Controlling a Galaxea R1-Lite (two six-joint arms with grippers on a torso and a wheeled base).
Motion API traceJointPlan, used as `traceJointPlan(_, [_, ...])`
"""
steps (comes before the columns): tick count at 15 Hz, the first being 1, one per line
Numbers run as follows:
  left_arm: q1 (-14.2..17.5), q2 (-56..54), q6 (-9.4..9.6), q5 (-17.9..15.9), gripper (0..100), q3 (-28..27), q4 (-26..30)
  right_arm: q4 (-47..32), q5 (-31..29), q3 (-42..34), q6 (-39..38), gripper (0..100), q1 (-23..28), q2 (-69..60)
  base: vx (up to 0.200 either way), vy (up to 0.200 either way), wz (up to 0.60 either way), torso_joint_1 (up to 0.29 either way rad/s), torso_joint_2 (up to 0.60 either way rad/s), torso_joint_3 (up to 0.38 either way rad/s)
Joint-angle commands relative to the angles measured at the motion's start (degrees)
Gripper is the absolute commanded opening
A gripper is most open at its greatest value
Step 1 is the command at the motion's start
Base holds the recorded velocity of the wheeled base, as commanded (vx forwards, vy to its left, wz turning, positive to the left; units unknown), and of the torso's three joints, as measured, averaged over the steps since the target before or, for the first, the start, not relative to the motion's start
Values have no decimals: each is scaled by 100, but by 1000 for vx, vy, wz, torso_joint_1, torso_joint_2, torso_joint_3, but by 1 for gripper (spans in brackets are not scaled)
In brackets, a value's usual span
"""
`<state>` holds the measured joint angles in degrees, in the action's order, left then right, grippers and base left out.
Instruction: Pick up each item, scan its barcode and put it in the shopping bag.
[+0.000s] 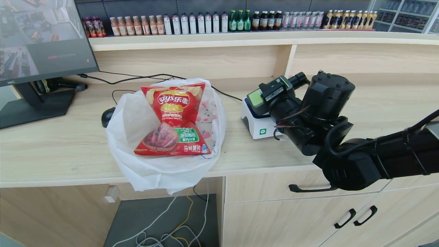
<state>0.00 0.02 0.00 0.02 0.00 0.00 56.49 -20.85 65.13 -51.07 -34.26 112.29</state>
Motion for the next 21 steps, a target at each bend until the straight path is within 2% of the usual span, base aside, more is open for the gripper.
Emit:
traceJointPlan(1, [0, -2, 0, 6, 100, 0, 0, 2, 2, -1, 0, 0, -2, -14, 0, 0, 0, 0, 0, 0])
traceJointPlan(11, [0, -2, 0, 6, 100, 0, 0, -15, -34, -18, 27, 0, 24, -216, 0, 0, 0, 0, 0, 0])
traceJointPlan(15, [0, -2, 0, 6, 100, 0, 0, -261, -78, -80, 88, 0, 24, -550, 0, 0, 0, 0, 0, 0])
traceJointPlan(19, [0, -2, 0, 6, 100, 0, 0, -253, -86, -344, 589, 0, 24, -884, 0, 0, 0, 0, 0, 0])
traceJointPlan(21, [0, -2, 0, 6, 100, 0, 0, -261, -69, -361, 1275, 0, -2, -1218, 0, 0, 0, 0, 0, 0])
